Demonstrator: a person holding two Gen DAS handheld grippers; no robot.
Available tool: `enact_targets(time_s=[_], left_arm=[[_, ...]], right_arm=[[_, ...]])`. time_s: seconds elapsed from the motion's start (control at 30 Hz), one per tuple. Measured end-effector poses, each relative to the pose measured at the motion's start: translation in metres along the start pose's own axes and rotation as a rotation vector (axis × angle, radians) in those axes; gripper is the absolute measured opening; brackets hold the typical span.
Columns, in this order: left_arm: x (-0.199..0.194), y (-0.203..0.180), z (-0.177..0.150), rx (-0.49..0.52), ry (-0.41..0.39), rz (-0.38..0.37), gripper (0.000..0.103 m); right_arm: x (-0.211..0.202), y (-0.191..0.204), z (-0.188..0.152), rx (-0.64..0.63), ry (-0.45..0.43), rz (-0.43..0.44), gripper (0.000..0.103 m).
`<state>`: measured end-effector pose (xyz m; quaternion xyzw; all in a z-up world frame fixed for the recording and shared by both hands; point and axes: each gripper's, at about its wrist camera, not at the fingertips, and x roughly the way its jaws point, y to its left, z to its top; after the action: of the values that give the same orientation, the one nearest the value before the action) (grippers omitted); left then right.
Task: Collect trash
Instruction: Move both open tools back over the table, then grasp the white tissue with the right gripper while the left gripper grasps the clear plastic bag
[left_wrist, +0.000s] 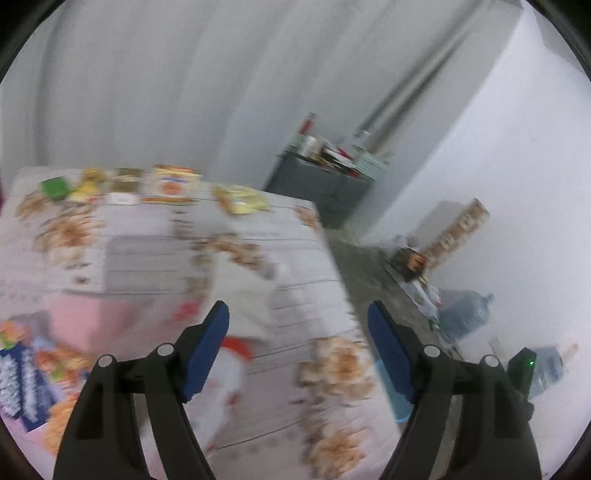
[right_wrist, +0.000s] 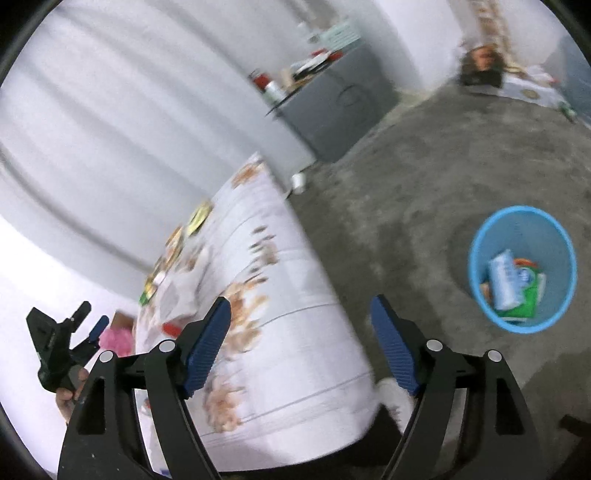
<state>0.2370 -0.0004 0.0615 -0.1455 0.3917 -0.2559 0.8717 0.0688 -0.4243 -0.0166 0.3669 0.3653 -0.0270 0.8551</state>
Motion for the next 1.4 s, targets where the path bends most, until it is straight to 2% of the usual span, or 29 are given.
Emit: enact_targets(time_s=[0.17, 0.33, 0.57, 0.73, 0.87, 0.93, 0.97, 1.0, 1.13, 1.27, 1.3, 1.4], left_arm=[[-0.027, 0.036, -0.010, -0.041, -0.044, 0.063, 0.075], [-0.041, 0.063, -0.020, -0.057, -0.051, 0.102, 0.075], [-0.039, 0.072, -0.029, 0.048, -0.026, 0.150, 0.075], [-0.018, 0.073, -0.021, 0.140, 0.058, 0.128, 0.075], [0.007, 0.070, -0.019, 0.279, 0.148, 0.131, 0.069], [0.018, 0.069, -0.022, 0.356, 0.193, 0.144, 0.057], [0.022, 0.067, -0.025, 0.409, 0.207, 0.153, 0.056], [0.024, 0.067, -0.028, 0.453, 0.213, 0.163, 0.055], [0.035, 0.056, -0.048, 0.743, 0.235, 0.244, 0.054], [0.047, 0.053, -0.065, 0.958, 0.284, 0.268, 0.054], [0.047, 0.054, -0.064, 0.970, 0.289, 0.237, 0.053], [0.050, 0.054, -0.061, 1.026, 0.316, 0.212, 0.053]], right_arm=[[0.039, 0.045, -0.002, -0.055, 0.097, 0.061, 0.074], [0.083, 0.095, -0.005, -0.102, 0.199, 0.094, 0.074], [0.150, 0.153, -0.002, -0.152, 0.308, 0.098, 0.074], [0.200, 0.181, 0.004, -0.204, 0.357, 0.027, 0.072], [0.229, 0.193, 0.002, -0.217, 0.390, -0.032, 0.063], [0.237, 0.200, 0.000, -0.239, 0.403, -0.048, 0.060], [0.238, 0.202, -0.001, -0.248, 0.405, -0.053, 0.059], [0.241, 0.205, -0.003, -0.262, 0.408, -0.062, 0.059], [0.248, 0.206, -0.004, -0.268, 0.412, -0.073, 0.053], [0.249, 0.205, -0.002, -0.258, 0.406, -0.075, 0.051], [0.249, 0.204, -0.002, -0.255, 0.404, -0.075, 0.050], [0.249, 0.204, -0.002, -0.247, 0.401, -0.069, 0.050]])
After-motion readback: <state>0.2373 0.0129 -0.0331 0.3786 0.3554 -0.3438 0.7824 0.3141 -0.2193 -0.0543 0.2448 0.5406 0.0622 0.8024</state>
